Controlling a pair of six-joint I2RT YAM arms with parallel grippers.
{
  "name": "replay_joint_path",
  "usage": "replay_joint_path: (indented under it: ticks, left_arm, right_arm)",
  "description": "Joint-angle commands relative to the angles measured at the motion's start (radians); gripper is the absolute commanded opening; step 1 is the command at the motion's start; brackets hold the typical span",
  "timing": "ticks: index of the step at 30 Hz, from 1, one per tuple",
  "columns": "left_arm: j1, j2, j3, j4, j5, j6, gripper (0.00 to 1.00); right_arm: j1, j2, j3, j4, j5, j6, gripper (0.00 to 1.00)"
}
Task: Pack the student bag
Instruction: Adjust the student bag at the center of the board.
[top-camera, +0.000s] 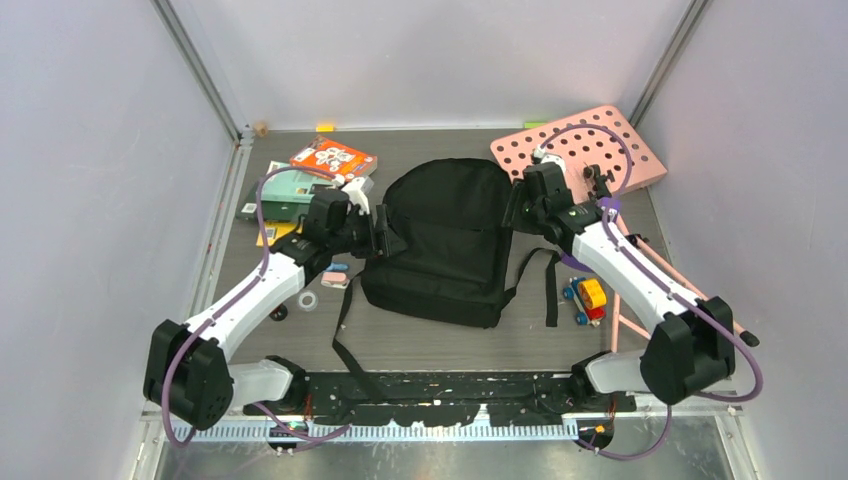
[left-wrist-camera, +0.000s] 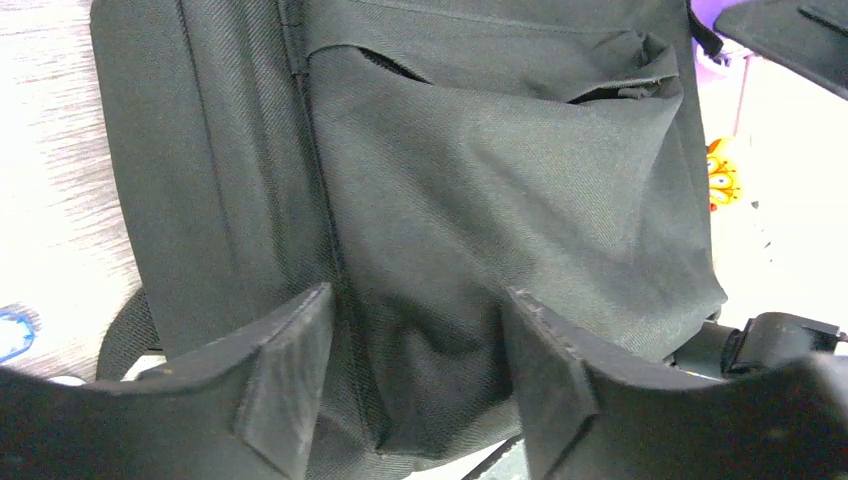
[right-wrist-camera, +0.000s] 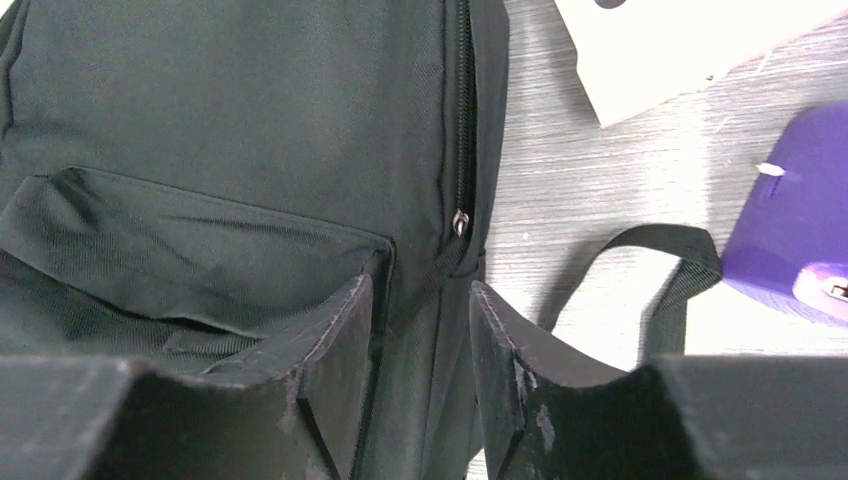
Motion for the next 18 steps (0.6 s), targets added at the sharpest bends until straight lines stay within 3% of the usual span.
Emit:
replay_joint_path:
  ticks: [1, 9, 11, 18]
  left_arm:
    - [-0.034, 0.004, 0.049, -0.039, -0.080, 0.042, 0.60]
    - [-0.059, 0.021, 0.057, -0.057, -0.097, 0.051, 0.43]
    - [-0.064, 0.026, 0.061, -0.067, -0.100, 0.053, 0.39]
    - [-0.099, 0.019, 0.054, -0.080, -0.089, 0.069, 0.09]
  right_arm:
    - [0.002, 0.067, 0.091, 0.035, -0.038, -0.008, 0.46]
    - [0.002, 0.149, 0.122, 0.003, 0.029, -0.032, 0.36]
    - [0.002, 0.159, 0.130, -0.013, 0.042, -0.036, 0.31]
    - [0.002, 0.123, 0.127, -0.029, 0.091, -0.050, 0.02]
